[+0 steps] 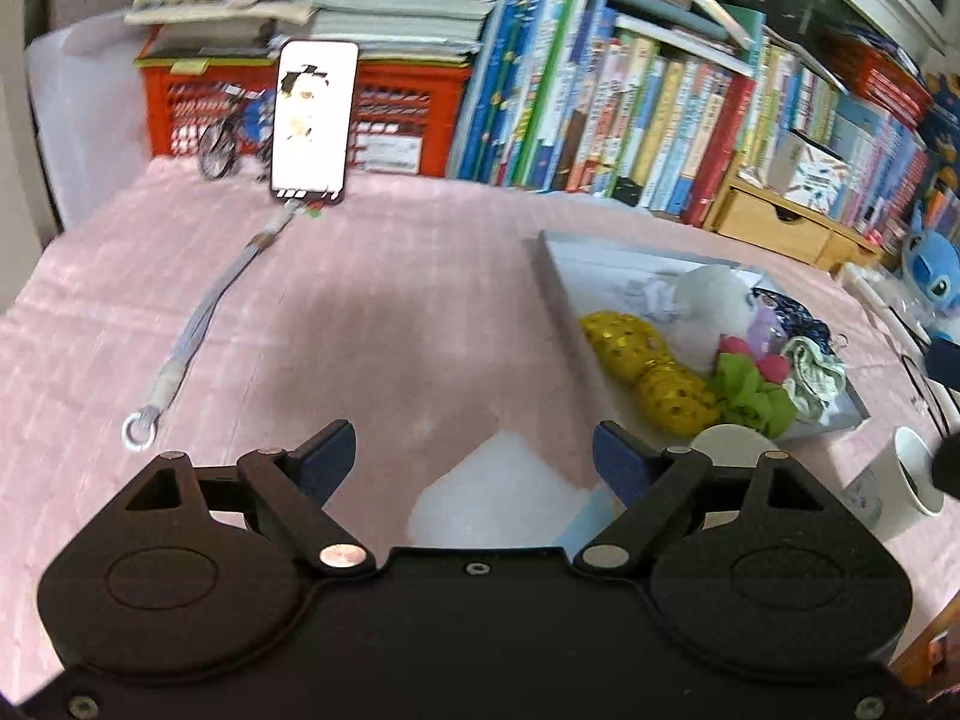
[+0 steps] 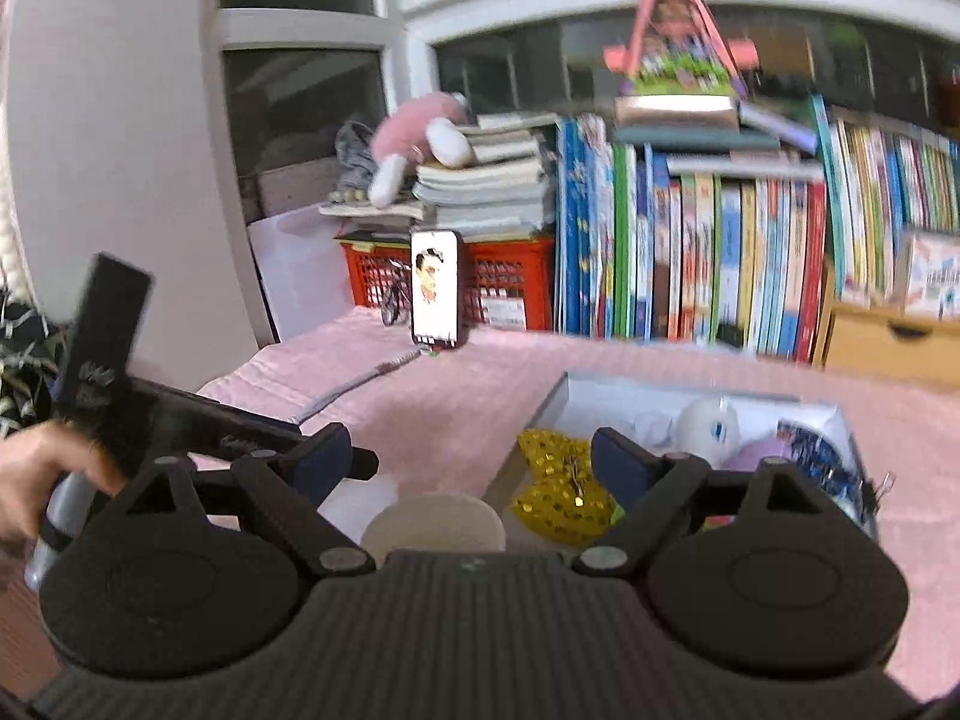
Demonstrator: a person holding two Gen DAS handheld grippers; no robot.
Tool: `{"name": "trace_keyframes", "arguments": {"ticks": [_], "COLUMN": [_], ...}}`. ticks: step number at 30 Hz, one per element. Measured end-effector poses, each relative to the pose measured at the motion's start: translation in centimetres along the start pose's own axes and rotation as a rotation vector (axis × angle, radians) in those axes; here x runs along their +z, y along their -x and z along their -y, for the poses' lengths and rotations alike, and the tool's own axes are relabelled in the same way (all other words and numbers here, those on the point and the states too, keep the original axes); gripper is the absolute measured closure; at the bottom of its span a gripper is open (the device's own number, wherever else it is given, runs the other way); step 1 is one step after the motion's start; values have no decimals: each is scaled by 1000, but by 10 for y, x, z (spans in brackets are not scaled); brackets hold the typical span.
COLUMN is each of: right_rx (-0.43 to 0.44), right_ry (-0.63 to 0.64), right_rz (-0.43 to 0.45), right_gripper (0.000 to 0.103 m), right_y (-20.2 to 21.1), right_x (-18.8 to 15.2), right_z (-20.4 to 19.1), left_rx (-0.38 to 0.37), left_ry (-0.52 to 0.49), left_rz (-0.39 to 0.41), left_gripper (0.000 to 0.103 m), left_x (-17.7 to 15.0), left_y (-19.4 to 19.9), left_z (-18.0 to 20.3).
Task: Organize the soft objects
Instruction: 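Withdraw both grippers from the tray toward the white cotton fluff, then grasp the light blue packet with the right gripper while the left approaches the white fluffy sheet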
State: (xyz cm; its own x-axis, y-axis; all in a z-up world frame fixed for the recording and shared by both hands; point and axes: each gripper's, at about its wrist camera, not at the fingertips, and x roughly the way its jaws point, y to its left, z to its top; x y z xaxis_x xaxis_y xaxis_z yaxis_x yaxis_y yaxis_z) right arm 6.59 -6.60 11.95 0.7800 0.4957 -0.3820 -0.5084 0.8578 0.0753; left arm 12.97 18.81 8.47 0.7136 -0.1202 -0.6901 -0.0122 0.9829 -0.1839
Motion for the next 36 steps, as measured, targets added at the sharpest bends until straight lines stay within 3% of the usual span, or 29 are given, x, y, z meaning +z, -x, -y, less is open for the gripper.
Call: {"name": "trace_keyframes", "arguments": {"ticks": [9,12,15,24,30,36], "right_rx": [-7,46,46,-113,-236,-289], "right_ry": [212,246,292,356,386,382], "right_rz": [52,6,-55,-136,-145,-178], "right_gripper": [10,11,17,36,39,42], "right_y": [21,18,5,-49,-72,-91], "right_x": [-32,-53,-73,-102,-108,-109], "right_z": [-55,-74,-91,-129,-146,-150], "left_rx": [-10,-13,-19,-80,-75,-101], "left_ry": [50,42,15,19,5,19], "left_rz": [-41,-50,-64,-70,-62,-70], "left_gripper": [18,18,20,31,34,36], "left_x": [-15,-21,-26,-27,-25,-25], "left_y": [-14,-16,-18,-24,-25,-28], "left_z": [-15,-16,-13,-14,-15,-19]}}
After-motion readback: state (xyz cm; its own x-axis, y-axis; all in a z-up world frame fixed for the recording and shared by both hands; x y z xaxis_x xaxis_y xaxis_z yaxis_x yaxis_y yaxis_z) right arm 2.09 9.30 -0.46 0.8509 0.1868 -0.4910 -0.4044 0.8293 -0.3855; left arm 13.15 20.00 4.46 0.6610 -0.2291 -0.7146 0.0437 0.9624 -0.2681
